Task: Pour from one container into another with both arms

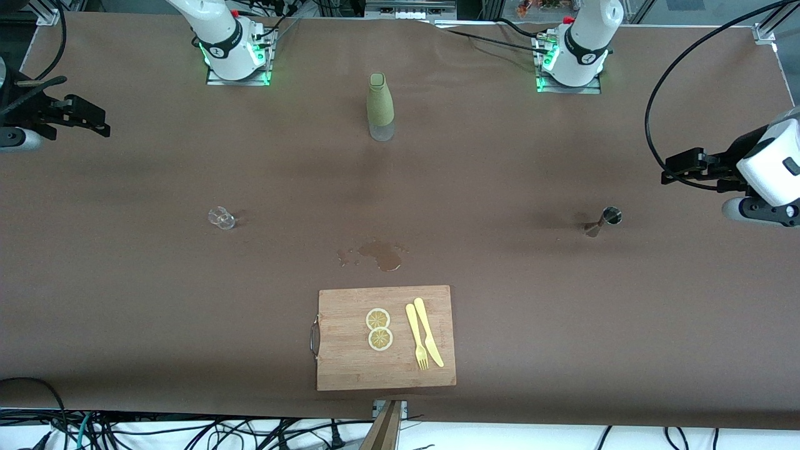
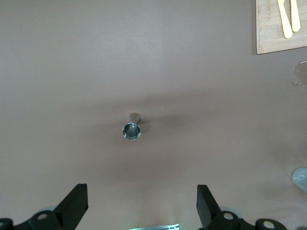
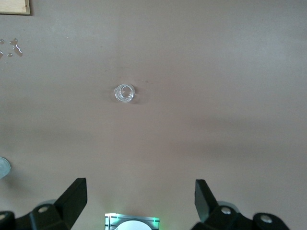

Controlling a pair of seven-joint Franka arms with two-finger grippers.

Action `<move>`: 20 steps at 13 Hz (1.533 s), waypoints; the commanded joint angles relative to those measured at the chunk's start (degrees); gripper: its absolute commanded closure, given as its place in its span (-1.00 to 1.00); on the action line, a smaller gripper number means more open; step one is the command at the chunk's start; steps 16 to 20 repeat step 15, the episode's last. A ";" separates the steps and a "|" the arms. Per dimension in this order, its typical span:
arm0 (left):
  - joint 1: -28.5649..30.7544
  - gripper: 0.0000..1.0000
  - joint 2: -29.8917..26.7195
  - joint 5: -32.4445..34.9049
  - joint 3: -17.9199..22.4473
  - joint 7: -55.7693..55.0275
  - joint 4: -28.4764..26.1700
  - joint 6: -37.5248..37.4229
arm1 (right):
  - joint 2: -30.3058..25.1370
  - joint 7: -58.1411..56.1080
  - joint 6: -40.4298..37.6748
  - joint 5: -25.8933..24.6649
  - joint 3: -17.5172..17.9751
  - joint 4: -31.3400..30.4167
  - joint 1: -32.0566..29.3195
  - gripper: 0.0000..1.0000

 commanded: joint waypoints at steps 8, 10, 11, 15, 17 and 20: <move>1.41 -1.00 -3.54 0.51 -1.18 -0.81 -3.81 1.62 | 0.65 0.97 -1.26 0.82 1.50 2.14 -0.19 -1.00; 1.50 -1.00 -3.54 0.51 -1.18 -0.81 -3.81 1.62 | 0.91 0.71 -1.43 0.91 1.50 2.67 -0.19 -1.00; 1.58 -1.00 -3.54 0.60 -1.18 -0.90 -3.81 1.62 | 1.00 0.88 -1.43 0.91 1.50 2.67 -0.19 -1.00; 1.94 -1.00 -3.54 0.69 -1.10 -0.90 -3.81 1.62 | 1.09 0.97 -1.43 0.82 1.50 2.76 -0.19 -1.00; 1.94 -1.00 -3.54 0.69 -1.10 -0.90 -3.81 1.62 | 1.09 0.97 -1.43 0.82 1.50 2.76 -0.19 -1.00; 1.94 -1.00 -3.54 0.69 -1.10 -0.90 -3.81 1.62 | 1.09 0.97 -1.43 0.82 1.50 2.76 -0.19 -1.00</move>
